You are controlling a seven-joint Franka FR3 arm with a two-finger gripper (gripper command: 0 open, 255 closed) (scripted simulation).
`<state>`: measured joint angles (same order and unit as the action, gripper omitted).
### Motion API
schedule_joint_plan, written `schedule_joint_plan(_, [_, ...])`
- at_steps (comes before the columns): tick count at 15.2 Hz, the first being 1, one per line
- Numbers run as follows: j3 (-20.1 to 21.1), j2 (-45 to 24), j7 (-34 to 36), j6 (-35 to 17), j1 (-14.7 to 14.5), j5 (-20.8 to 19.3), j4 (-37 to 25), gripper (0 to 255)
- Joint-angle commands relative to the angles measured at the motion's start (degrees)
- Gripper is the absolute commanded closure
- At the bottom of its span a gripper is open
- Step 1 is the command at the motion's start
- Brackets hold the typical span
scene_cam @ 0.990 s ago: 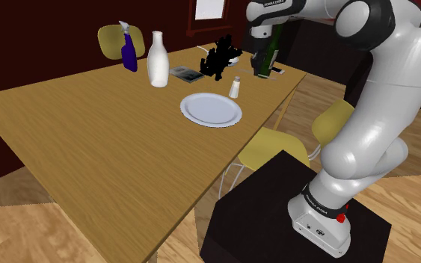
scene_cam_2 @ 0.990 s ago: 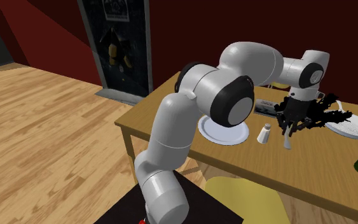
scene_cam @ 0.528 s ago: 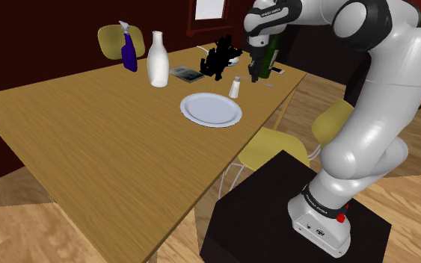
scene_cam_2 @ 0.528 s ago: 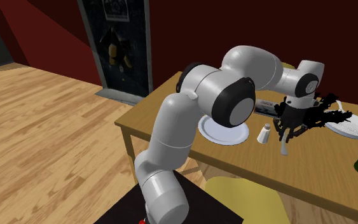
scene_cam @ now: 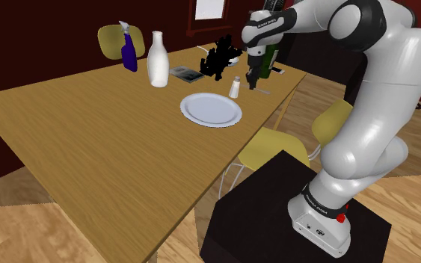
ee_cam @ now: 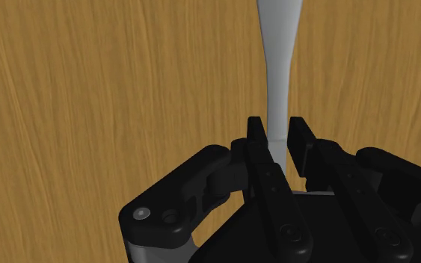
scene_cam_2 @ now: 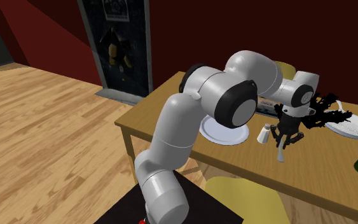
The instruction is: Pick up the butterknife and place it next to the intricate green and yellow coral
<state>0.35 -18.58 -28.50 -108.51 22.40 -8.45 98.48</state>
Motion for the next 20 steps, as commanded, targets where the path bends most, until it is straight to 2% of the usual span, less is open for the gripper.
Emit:
schedule_joint_plan(1, [0.01,-0.43,0.27,-1.49,-0.03,-0.08,1.05,255])
schedule_joint_plan(7, [-0.05,-2.1,0.77,-5.13,0.0,-0.3,3.05,255])
schedule_joint_plan(14, [-0.05,-2.11,0.77,-5.13,0.0,-0.3,3.03,255])
schedule_joint_plan(15, [-0.05,-2.11,0.78,-5.13,0.0,-0.3,3.03,0])
schedule_joint_plan(20, [-0.05,-2.12,0.78,-5.12,0.0,-0.3,3.01,0])
